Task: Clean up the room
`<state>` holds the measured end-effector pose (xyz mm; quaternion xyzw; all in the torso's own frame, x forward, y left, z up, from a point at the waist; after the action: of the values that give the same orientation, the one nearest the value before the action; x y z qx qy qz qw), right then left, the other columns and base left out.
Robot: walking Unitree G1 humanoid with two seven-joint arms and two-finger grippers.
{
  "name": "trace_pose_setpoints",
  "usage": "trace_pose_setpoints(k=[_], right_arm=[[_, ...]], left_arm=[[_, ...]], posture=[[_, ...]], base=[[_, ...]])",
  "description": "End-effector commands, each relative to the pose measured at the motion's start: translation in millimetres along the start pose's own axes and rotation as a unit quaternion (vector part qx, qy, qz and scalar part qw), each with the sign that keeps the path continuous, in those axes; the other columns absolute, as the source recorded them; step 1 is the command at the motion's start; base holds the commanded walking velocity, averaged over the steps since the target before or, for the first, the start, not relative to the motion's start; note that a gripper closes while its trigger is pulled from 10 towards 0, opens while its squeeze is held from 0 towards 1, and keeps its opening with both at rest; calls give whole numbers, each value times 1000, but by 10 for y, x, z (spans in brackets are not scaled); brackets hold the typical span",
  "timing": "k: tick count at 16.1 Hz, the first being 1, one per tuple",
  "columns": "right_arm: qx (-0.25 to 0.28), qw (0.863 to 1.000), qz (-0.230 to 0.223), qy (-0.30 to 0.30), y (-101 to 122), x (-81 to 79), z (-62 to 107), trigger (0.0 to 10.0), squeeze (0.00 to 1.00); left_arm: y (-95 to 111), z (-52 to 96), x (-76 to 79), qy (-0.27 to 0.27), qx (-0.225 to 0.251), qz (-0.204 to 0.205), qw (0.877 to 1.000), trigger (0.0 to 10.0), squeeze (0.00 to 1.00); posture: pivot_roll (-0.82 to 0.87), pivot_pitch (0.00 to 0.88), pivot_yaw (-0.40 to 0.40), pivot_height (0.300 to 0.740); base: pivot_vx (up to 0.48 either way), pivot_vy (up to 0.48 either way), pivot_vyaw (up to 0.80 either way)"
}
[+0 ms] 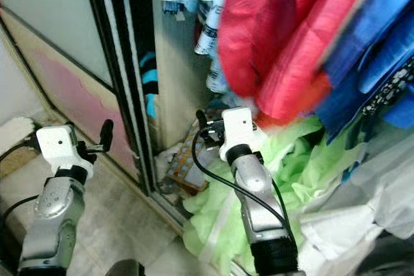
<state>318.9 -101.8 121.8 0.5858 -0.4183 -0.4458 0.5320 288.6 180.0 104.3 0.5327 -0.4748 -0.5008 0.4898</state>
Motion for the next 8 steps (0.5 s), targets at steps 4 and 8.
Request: trace_pose_setpoints(k=[4, 8], right_arm=[[4, 999, 4, -33, -20, 135, 58, 10000, 0], [12, 1000, 10, -27, 33, 112, 13, 10000, 0]], left_arm=[[40, 1, -48, 2, 17, 2, 1000, 10000, 0], [-3, -3, 2, 8, 6, -7, 1000, 10000, 0]], posture=[[84, 0, -40, 740], [70, 0, -30, 740]], base=[[0, 0, 136], [0, 0, 800]])
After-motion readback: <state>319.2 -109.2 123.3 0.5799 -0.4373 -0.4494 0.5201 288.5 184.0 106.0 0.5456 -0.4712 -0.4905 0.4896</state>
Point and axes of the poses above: a point about 5 cm out from each wrist's last joint towards the gripper, its own z axis pointing back from the gripper into the wrist, its own y axis along the axis of the wrist's last joint, x = y × z, the point moved 3 cm from there along -z, pointing out of the wrist towards the gripper, and after that the axes turned 8 degrees about -z, right-handed, at the moved point
